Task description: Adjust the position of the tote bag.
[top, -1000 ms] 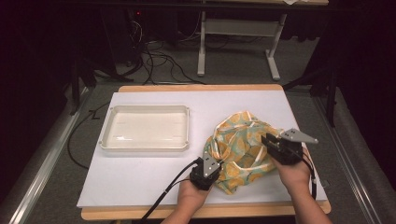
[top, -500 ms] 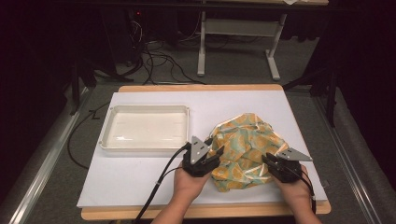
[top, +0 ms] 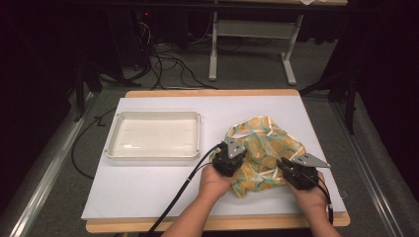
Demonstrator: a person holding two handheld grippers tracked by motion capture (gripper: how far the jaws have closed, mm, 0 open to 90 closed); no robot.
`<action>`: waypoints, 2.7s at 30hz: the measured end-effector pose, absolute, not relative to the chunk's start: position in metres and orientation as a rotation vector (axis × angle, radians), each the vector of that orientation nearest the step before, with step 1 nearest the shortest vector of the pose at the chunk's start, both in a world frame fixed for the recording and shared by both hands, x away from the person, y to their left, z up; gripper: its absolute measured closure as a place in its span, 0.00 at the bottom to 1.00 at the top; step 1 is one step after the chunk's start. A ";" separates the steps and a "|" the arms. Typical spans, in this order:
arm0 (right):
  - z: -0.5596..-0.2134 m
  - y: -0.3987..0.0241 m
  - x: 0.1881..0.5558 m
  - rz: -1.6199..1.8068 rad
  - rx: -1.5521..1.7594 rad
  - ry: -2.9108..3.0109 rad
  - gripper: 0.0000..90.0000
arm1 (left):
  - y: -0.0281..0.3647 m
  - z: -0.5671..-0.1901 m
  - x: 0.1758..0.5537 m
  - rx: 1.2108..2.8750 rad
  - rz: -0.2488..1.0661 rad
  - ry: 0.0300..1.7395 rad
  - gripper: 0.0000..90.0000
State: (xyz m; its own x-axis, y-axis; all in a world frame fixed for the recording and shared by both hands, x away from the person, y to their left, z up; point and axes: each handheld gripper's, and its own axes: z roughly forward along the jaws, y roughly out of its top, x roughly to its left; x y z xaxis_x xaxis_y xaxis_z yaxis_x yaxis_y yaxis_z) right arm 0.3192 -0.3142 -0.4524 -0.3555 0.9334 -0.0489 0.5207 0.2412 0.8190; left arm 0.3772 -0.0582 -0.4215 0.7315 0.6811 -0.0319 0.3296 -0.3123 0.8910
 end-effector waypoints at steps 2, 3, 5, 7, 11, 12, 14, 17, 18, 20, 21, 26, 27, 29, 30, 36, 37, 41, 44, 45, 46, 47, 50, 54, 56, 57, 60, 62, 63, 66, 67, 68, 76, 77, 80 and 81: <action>-0.453 -0.315 0.320 0.970 1.328 1.974 0.84 | -0.050 -0.412 0.389 1.859 0.449 0.810 1.00; -0.453 -0.316 0.320 0.959 1.323 1.979 0.84 | -0.047 -0.408 0.393 1.833 0.469 0.828 1.00; -0.456 -0.316 0.323 0.929 1.325 1.992 0.85 | -0.043 -0.403 0.409 1.788 0.510 0.890 1.00; -0.456 -0.315 0.324 0.919 1.320 1.995 0.85 | -0.045 -0.406 0.417 1.801 0.539 0.914 1.00; -0.451 -0.311 0.322 0.936 1.270 1.995 0.83 | -0.052 -0.423 0.434 1.885 0.574 0.981 1.00; -0.444 -0.307 0.318 0.984 1.242 1.979 0.82 | -0.052 -0.428 0.434 1.893 0.568 0.996 1.00; -0.432 -0.299 0.314 1.052 1.193 1.966 0.80 | -0.052 -0.437 0.433 1.904 0.563 1.015 1.00; -0.426 -0.278 0.327 1.072 1.156 1.962 0.56 | -0.053 -0.448 0.429 1.925 0.573 1.030 0.99; -0.426 -0.278 0.327 1.072 1.156 1.962 0.56 | -0.052 -0.451 0.427 1.922 0.573 1.037 0.99; -0.434 -0.274 0.340 1.064 1.214 1.947 0.46 | -0.049 -0.454 0.425 1.909 0.563 1.062 0.99; -0.442 -0.273 0.353 1.044 1.247 1.959 0.47 | -0.050 -0.455 0.424 1.905 0.566 1.068 0.99; -0.445 -0.274 0.372 1.008 1.233 2.013 1.00 | -0.049 -0.456 0.418 1.917 0.579 1.070 0.98; -0.442 -0.275 0.374 1.018 1.241 1.997 1.00 | -0.048 -0.456 0.418 1.922 0.583 1.072 0.98; -0.432 -0.280 0.383 1.013 1.243 1.934 1.00 | -0.046 -0.458 0.416 1.937 0.594 1.069 0.98; -0.427 -0.283 0.387 1.016 1.247 1.903 1.00 | -0.046 -0.460 0.414 1.943 0.599 1.069 0.98; -0.439 -0.280 0.420 0.960 1.278 1.852 1.00 | -0.037 -0.453 0.397 1.924 0.614 1.017 0.75; -0.439 -0.280 0.420 0.960 1.278 1.852 1.00 | -0.035 -0.448 0.392 1.900 0.629 1.001 0.75; -0.446 -0.275 0.427 0.951 1.289 1.874 1.00 | -0.030 -0.418 0.369 1.738 0.640 0.889 0.73; -0.447 -0.274 0.428 0.946 1.283 1.880 1.00 | -0.043 -0.399 0.359 1.679 0.627 0.799 0.87; -0.446 -0.274 0.428 0.944 1.283 1.884 1.00 | -0.049 -0.394 0.357 1.667 0.633 0.773 0.89; -0.446 -0.274 0.428 0.942 1.278 1.888 1.00 | -0.053 -0.391 0.354 1.654 0.669 0.759 0.89; -0.446 -0.274 0.428 0.942 1.280 1.891 1.00 | -0.055 -0.388 0.353 1.634 0.687 0.754 0.89; -0.445 -0.275 0.427 0.948 1.282 1.900 1.00 | -0.054 -0.383 0.354 1.603 0.662 0.794 0.83; -0.446 -0.274 0.427 0.956 1.281 1.908 1.00 | -0.049 -0.391 0.365 1.652 0.616 0.853 0.85; -0.445 -0.274 0.427 0.958 1.284 1.911 1.00 | -0.052 -0.396 0.367 1.690 0.598 0.854 0.85; -0.445 -0.274 0.427 0.960 1.284 1.912 1.00 | -0.055 -0.401 0.368 1.718 0.594 0.850 0.84; -0.446 -0.274 0.427 0.965 1.282 1.911 1.00 | -0.073 -0.413 0.370 1.801 0.565 0.868 0.55; -0.446 -0.273 0.428 0.968 1.281 1.913 1.00 | -0.078 -0.417 0.373 1.827 0.568 0.881 0.49; -0.445 -0.272 0.427 0.968 1.290 1.911 1.00 | -0.082 -0.423 0.377 1.861 0.579 0.899 0.49; -0.444 -0.271 0.427 0.968 1.284 1.923 1.00 | -0.087 -0.436 0.387 1.917 0.623 0.959 0.49; -0.444 -0.271 0.427 0.969 1.283 1.931 1.00 | -0.087 -0.441 0.389 1.939 0.641 0.971 0.58; -0.444 -0.271 0.427 0.969 1.283 1.931 1.00 | -0.086 -0.444 0.390 1.948 0.658 0.981 0.58; -0.436 -0.285 0.427 0.978 1.281 1.908 1.00 | -0.059 -0.450 0.399 1.974 0.724 1.063 1.00; -0.435 -0.286 0.428 0.973 1.276 1.917 1.00 | -0.057 -0.452 0.400 1.980 0.728 1.077 1.00; -0.435 -0.278 0.429 0.904 1.210 1.940 1.00 | -0.056 -0.459 0.403 2.005 0.716 1.123 1.00; -0.435 -0.278 0.429 0.904 1.210 1.940 1.00 | -0.057 -0.463 0.405 2.014 0.699 1.144 0.99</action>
State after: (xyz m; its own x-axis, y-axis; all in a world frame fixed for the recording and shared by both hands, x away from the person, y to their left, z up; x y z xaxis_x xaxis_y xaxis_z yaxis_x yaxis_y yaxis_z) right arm 0.4291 -0.2778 -0.4346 -0.3458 0.9215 -0.1770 0.4574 0.3302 0.8257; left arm 0.4052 -0.0571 -0.4627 0.4625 0.8800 0.1084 0.4976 -0.3588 0.7897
